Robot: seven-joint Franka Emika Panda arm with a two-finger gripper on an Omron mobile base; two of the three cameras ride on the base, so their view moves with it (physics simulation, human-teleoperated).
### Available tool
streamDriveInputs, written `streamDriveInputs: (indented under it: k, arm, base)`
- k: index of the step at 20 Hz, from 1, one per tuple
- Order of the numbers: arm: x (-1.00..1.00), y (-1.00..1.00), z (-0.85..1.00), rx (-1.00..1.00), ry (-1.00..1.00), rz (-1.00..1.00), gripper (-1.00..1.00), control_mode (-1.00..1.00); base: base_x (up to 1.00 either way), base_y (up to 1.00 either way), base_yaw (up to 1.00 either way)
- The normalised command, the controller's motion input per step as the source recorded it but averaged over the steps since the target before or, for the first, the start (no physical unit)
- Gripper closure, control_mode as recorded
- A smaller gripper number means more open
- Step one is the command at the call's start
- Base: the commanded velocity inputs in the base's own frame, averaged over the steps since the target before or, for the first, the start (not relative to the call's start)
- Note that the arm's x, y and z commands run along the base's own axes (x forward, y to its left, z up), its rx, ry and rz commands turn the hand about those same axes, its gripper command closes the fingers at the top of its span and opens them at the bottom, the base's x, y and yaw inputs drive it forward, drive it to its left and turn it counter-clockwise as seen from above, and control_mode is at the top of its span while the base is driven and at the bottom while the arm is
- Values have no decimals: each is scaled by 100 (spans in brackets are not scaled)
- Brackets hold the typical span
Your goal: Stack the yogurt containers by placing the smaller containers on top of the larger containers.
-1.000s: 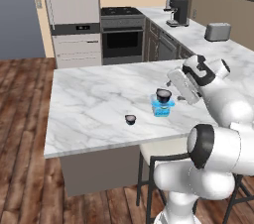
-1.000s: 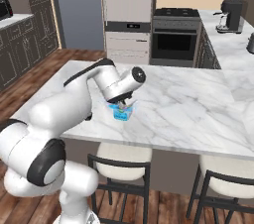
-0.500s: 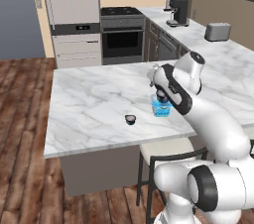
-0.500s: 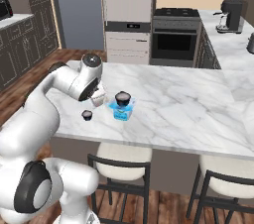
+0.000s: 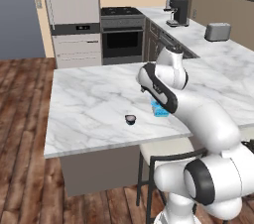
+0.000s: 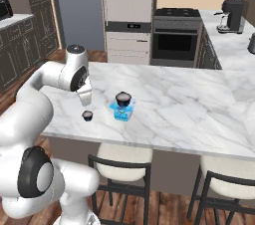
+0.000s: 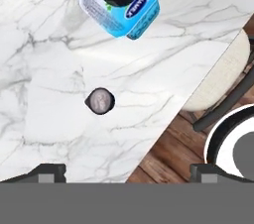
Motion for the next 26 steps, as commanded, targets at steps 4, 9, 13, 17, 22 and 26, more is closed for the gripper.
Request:
streamDriveInputs:
  k: [4,9,13,17,22,26]
  arm:
    - [1,7,-19,-4,1,2,-100,-100]
    - [0,0,-39,-2,0,7,-100,-100]
    - [0,4,-51,-4,0,7,-100,-100]
    - [5,12,-54,-4,0,6,-100,-100]
    - [26,14,-51,-2,0,6,-100,-100]
    - [36,11,-45,0,0,6,-100,-100]
  base:
    - [0,0,0]
    - [0,0,0]
    - [0,0,0]
    - [0,0,0]
    - [0,0,0]
    - [0,0,0]
